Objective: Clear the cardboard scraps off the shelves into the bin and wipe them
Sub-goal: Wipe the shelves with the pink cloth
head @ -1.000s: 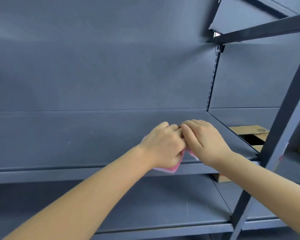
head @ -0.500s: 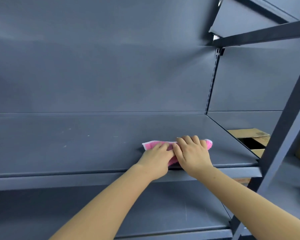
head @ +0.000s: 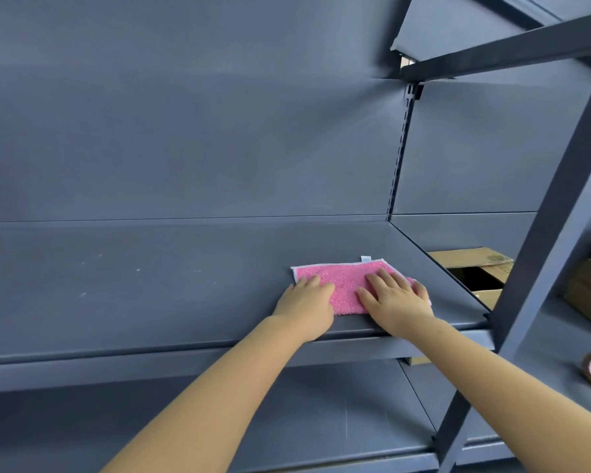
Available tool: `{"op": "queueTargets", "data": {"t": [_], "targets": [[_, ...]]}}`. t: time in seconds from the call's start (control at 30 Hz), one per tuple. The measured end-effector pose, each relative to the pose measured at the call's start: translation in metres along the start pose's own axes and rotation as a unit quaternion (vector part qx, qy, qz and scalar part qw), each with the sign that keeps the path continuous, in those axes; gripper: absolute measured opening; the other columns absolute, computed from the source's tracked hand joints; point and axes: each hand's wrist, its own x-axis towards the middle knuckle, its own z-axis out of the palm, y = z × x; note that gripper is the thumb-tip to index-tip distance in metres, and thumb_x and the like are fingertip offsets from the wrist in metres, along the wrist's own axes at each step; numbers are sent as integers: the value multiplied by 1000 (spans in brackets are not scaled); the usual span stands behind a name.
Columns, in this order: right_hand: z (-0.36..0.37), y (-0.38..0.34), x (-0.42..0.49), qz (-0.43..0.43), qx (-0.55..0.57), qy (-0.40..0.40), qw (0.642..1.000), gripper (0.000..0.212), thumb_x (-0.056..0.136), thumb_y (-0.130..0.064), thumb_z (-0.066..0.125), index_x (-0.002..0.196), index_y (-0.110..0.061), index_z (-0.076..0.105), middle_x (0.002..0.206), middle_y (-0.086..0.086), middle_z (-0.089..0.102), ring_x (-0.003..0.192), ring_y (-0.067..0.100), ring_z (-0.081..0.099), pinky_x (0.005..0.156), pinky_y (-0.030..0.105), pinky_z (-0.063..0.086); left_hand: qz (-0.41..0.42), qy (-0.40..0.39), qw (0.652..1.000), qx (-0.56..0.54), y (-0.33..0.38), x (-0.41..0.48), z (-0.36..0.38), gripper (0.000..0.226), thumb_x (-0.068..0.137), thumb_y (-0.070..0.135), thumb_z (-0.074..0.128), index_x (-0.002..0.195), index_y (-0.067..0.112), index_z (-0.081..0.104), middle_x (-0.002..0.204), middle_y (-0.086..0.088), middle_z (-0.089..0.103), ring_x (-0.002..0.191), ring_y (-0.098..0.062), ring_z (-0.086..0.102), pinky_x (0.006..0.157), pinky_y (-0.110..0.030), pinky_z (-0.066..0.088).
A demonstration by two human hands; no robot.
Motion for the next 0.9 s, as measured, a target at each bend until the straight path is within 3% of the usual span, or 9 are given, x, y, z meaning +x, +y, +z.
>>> {"op": "queueTargets", "data": {"t": [0.2,0.47,0.63,0.9], "targets": [[-5,4,7,5,-12,-39,999,53,97,-43,16,145,-19,20,157,1,12,145,22,9,116,47,5,-17,-11,1000,-22,7,12,3,55,95,8,29,148,19,18,158,-8,5,146,-26,1,120,-41,8],[-1,3,12,8,-17,-27,999,53,97,-41,16,145,-18,19,157,4,11,145,22,8,115,48,6,-18,49,997,-61,1,15,12,52,96,12,25,147,22,22,159,-3,7,147,-20,3,119,-36,4],[1,0,10,6,-17,-33,999,54,97,-41,14,146,-19,16,159,6,6,146,22,4,115,49,6,-8,49,997,-66,-2,11,15,51,97,14,25,147,24,22,159,-2,7,147,-18,4,120,-35,4],[4,-1,8,6,-25,-23,999,51,97,-38,14,142,-16,23,156,5,16,145,23,10,114,50,8,-8,40,997,-69,-2,7,12,50,98,15,24,147,21,21,159,-4,6,147,-18,3,120,-35,4]]}}
